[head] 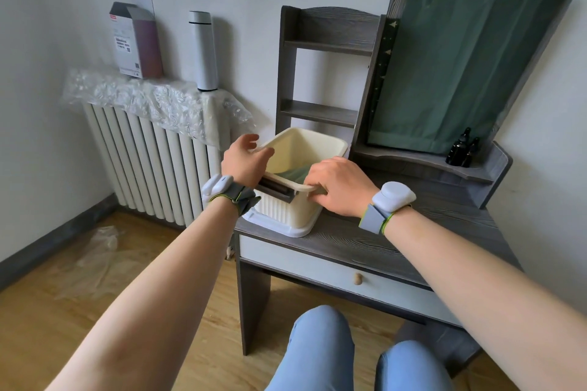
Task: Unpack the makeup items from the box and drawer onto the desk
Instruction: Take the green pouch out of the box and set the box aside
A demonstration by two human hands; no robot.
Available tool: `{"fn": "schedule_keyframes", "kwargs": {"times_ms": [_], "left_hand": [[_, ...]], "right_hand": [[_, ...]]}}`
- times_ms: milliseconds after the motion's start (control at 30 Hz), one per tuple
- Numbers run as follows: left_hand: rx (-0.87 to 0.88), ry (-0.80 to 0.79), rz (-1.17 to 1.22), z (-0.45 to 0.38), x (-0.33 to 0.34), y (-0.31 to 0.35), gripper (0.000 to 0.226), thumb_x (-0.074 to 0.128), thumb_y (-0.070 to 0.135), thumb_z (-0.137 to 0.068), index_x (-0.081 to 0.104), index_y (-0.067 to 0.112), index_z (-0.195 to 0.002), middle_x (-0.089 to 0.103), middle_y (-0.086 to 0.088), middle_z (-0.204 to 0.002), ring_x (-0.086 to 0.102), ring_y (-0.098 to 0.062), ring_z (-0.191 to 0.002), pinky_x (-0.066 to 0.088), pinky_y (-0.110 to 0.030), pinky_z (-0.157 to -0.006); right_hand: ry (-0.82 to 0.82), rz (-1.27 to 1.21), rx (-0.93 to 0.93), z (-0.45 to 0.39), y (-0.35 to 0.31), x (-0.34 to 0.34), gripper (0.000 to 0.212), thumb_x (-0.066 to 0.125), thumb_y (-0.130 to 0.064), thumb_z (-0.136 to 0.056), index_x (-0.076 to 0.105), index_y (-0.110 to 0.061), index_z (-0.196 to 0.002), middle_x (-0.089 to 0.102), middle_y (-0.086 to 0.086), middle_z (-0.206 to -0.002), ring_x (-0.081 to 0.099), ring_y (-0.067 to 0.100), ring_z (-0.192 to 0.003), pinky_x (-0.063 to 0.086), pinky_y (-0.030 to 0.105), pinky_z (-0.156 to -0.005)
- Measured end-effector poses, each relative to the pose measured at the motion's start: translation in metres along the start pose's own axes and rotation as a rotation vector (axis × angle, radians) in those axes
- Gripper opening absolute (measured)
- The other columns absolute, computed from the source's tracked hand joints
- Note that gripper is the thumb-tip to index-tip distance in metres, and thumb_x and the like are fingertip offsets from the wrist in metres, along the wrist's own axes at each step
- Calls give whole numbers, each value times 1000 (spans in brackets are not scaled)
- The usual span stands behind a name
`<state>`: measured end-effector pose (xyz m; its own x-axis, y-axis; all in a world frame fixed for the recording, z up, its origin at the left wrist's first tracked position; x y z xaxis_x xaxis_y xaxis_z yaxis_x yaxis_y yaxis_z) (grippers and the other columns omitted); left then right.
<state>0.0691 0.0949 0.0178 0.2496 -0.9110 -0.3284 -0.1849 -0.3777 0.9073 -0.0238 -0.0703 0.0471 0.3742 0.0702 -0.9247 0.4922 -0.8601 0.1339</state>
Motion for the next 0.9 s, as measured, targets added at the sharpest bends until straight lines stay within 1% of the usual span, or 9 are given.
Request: {"fn": "schedule_keyframes", "kwargs": {"times_ms": [133, 267, 367, 433, 500, 567, 633, 733, 900], "left_hand": [[-204, -190, -371, -6, 17, 0, 27, 61, 18, -80, 67, 7, -104, 70, -11, -99, 64, -29, -86, 44, -28, -68], [-217, -78, -422, -6, 6, 0, 27, 49, 3, -85, 69, 4, -103, 69, -15, -102, 64, -33, -92, 46, -30, -74], [-165, -2, -325, -1, 1, -3, 31, 49, 5, -86, 70, 11, -108, 69, -15, -105, 63, -35, -98, 44, -31, -77], [-110, 90, -240, 4, -4, -3, 31, 49, 7, -87, 70, 14, -109, 69, -15, -104, 61, -36, -98, 43, -32, -76], [-34, 170, -181, 11, -9, 1, 30, 48, 6, -87, 70, 12, -106, 69, -15, -101, 60, -37, -96, 42, -33, -73], [27, 222, -136, 16, -14, 3, 29, 48, 7, -88, 70, 12, -106, 69, -14, -99, 60, -36, -94, 42, -33, -72], [88, 240, -101, 20, -17, 7, 25, 50, 10, -90, 69, 12, -107, 69, -13, -97, 60, -35, -92, 44, -34, -73], [229, 206, -23, 21, -14, 18, 20, 55, 18, -90, 69, 17, -104, 71, -8, -87, 65, -32, -85, 52, -41, -78], [404, 140, -23, 30, -8, 43, 20, 58, 17, -89, 69, 18, -106, 72, -2, -86, 66, -27, -84, 53, -42, -78]], "right_hand": [[2, 30, -12, -1, 1, 1, 8, 68, -24, -77, 69, -16, -75, 65, 2, -77, 59, 28, -74, 42, 33, -71], [21, 31, -29, 1, 0, 2, 11, 68, -29, -76, 71, -19, -77, 65, 0, -74, 61, 27, -74, 41, 31, -70], [38, -79, 41, 1, 5, -2, 46, 55, -63, -76, 71, -24, -94, 68, -6, -83, 60, 17, -79, 39, 27, -73], [50, -213, 123, -2, 10, -10, 62, 37, -72, -81, 66, -26, -110, 67, -8, -94, 58, 13, -87, 41, 27, -74], [111, -265, 179, -7, 18, -18, 55, 37, -63, -89, 60, -25, -121, 66, -7, -103, 59, 15, -97, 44, 29, -76], [109, -184, 235, -13, 27, -18, 48, 52, -50, -90, 52, -25, -130, 63, -5, -115, 56, 18, -110, 44, 31, -83], [2, -88, 267, -18, 33, -8, 62, 64, -40, -83, 41, -25, -139, 55, -1, -127, 49, 23, -119, 43, 34, -91], [-98, 4, 301, -27, 36, 6, 81, 70, -27, -71, 32, -23, -142, 43, 4, -137, 41, 29, -125, 41, 41, -99], [-168, 198, 406, -31, 39, 18, 86, 67, -15, -62, 30, -24, -139, 38, 10, -135, 35, 33, -126, 36, 45, -99]]}}
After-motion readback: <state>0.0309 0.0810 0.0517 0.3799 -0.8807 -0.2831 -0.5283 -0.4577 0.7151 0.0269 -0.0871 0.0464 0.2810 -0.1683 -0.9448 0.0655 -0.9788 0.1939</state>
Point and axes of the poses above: each hand's wrist, its own z-axis away from the middle knuckle, its own x-axis out of the palm, y = z × x, the point moved 8 cm from there along -z, towards the middle knuckle
